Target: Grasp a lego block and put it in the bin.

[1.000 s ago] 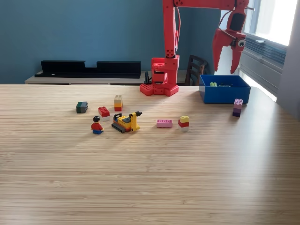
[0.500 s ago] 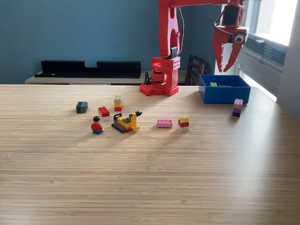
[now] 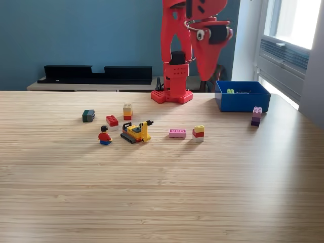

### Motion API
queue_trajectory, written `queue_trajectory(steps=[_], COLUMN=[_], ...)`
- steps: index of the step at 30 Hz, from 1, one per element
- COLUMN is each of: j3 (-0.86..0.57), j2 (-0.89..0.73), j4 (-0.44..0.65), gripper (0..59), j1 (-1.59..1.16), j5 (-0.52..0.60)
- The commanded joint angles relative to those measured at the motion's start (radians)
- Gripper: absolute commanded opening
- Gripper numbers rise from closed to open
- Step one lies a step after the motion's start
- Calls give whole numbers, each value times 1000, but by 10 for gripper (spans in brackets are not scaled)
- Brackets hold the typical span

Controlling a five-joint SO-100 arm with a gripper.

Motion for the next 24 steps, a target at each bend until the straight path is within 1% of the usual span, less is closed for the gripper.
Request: queue_trajectory(steps=[1,10,24], j3=[5,64,61], j2=[63,63,61], j4=[-57,-117,-179], gripper=[1,1,1], j1=[89,115,103], j5=[-32,-38,14])
